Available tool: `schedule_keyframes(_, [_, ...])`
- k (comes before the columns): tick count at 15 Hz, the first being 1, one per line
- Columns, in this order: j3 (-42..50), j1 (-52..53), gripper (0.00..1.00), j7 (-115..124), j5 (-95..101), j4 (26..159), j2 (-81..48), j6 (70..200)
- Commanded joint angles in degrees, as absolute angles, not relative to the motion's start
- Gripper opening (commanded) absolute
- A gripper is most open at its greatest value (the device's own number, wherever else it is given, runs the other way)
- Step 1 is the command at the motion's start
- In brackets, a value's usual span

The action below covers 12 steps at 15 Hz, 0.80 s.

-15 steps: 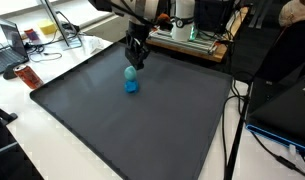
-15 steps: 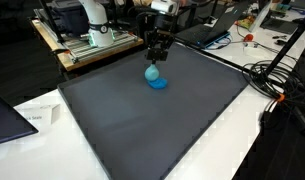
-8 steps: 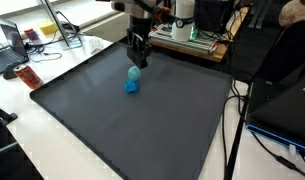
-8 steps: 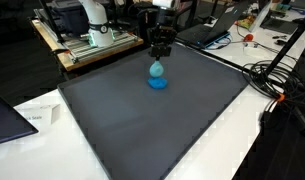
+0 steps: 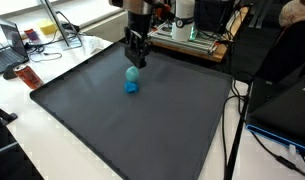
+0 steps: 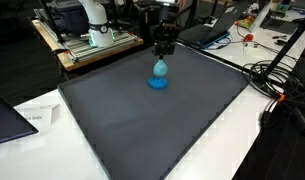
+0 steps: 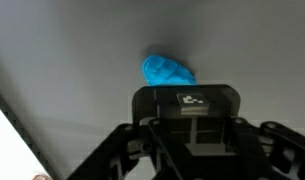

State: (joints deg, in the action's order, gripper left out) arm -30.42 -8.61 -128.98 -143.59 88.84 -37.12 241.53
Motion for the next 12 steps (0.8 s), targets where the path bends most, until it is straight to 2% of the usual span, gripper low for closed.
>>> schedule_keyframes(1, [-28.35, -7.43, 0.22, -131.66, -143.96, 87.42, -36.98, 242.57])
schedule_keyframes(12, [-27.94, -8.98, 0.22, -134.57, -143.95, 85.38, -41.58, 243.16])
